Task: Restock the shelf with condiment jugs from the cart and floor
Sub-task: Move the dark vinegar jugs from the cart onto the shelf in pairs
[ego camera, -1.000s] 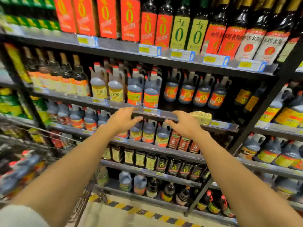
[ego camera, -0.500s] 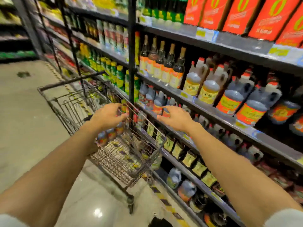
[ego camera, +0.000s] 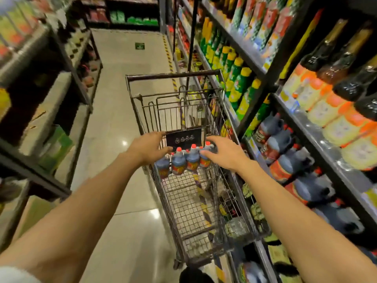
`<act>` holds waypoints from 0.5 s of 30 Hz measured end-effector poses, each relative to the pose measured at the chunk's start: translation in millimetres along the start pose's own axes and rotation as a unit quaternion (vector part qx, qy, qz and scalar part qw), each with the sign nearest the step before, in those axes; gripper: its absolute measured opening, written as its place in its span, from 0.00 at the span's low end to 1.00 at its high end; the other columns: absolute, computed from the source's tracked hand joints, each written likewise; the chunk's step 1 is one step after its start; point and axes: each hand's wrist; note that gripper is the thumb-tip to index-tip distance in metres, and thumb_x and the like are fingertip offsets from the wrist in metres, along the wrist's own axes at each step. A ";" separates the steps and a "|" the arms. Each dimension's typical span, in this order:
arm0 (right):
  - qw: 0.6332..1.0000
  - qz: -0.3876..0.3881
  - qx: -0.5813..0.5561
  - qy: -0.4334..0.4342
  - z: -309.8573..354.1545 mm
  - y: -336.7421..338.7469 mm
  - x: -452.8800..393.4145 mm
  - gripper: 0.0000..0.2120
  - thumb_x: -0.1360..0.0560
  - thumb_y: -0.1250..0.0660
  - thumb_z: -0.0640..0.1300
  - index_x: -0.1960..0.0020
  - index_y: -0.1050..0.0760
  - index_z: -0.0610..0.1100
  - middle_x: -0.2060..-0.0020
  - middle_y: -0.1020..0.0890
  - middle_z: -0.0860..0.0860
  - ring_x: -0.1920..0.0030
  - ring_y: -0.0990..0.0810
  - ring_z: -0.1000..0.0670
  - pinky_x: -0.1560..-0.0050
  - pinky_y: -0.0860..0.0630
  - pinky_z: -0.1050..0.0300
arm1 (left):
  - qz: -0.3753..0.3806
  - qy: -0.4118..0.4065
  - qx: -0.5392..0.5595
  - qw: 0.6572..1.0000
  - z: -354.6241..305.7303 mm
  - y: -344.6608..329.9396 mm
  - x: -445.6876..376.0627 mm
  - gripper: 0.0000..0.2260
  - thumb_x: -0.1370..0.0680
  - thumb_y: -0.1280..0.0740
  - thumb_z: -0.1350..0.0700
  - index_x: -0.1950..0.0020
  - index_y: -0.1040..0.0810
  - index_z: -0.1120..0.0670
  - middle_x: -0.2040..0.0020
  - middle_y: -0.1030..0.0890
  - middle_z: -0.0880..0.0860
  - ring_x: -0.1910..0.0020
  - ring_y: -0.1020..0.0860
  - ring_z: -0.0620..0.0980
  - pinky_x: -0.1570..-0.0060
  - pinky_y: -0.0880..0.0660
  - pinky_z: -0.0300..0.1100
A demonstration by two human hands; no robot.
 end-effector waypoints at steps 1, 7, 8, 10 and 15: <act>1.000 0.008 -0.003 0.010 -7.0 -3.7 -21.2 0.34 0.23 0.37 0.66 0.24 0.34 0.48 0.27 0.28 0.48 0.27 0.30 0.45 0.31 0.29 0.45 | 0.006 0.016 0.000 1.000 1.8 -5.4 -16.8 0.31 0.21 0.36 0.38 0.23 0.34 0.54 0.29 0.25 0.57 0.31 0.26 0.57 0.34 0.27 0.55; 0.996 0.078 -0.010 0.045 -46.6 -44.0 -136.4 0.32 0.22 0.36 0.62 0.23 0.36 0.51 0.26 0.30 0.50 0.26 0.32 0.46 0.31 0.31 0.47 | 0.047 0.057 0.003 0.997 11.1 -45.0 -111.3 0.28 0.21 0.33 0.43 0.25 0.33 0.55 0.31 0.23 0.58 0.33 0.26 0.58 0.35 0.26 0.53; 0.995 0.085 -0.014 0.056 -51.2 -55.6 -153.6 0.32 0.23 0.36 0.63 0.23 0.36 0.51 0.26 0.29 0.49 0.26 0.32 0.46 0.31 0.31 0.47 | 0.056 0.062 -0.001 0.996 14.8 -55.3 -125.4 0.28 0.21 0.33 0.43 0.25 0.32 0.55 0.31 0.24 0.58 0.33 0.26 0.58 0.35 0.26 0.53; 0.992 0.099 -0.023 0.076 -58.4 -83.8 -185.8 0.32 0.23 0.36 0.64 0.23 0.35 0.51 0.27 0.29 0.49 0.26 0.31 0.46 0.30 0.30 0.46 | 0.081 0.078 -0.010 0.994 23.9 -78.0 -153.8 0.28 0.22 0.32 0.44 0.26 0.32 0.56 0.32 0.24 0.60 0.33 0.26 0.61 0.36 0.26 0.54; 0.983 0.147 -0.054 0.092 -69.8 -160.8 -248.9 0.31 0.22 0.35 0.60 0.23 0.37 0.52 0.25 0.30 0.49 0.26 0.32 0.45 0.29 0.30 0.45 | 0.140 0.122 -0.035 0.982 49.8 -144.9 -208.3 0.31 0.23 0.29 0.45 0.26 0.33 0.56 0.33 0.24 0.60 0.33 0.27 0.61 0.34 0.27 0.55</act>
Point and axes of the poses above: each hand's wrist, its own x-axis away from the middle knuckle, its own y-axis out of the back of the hand, z = x × y
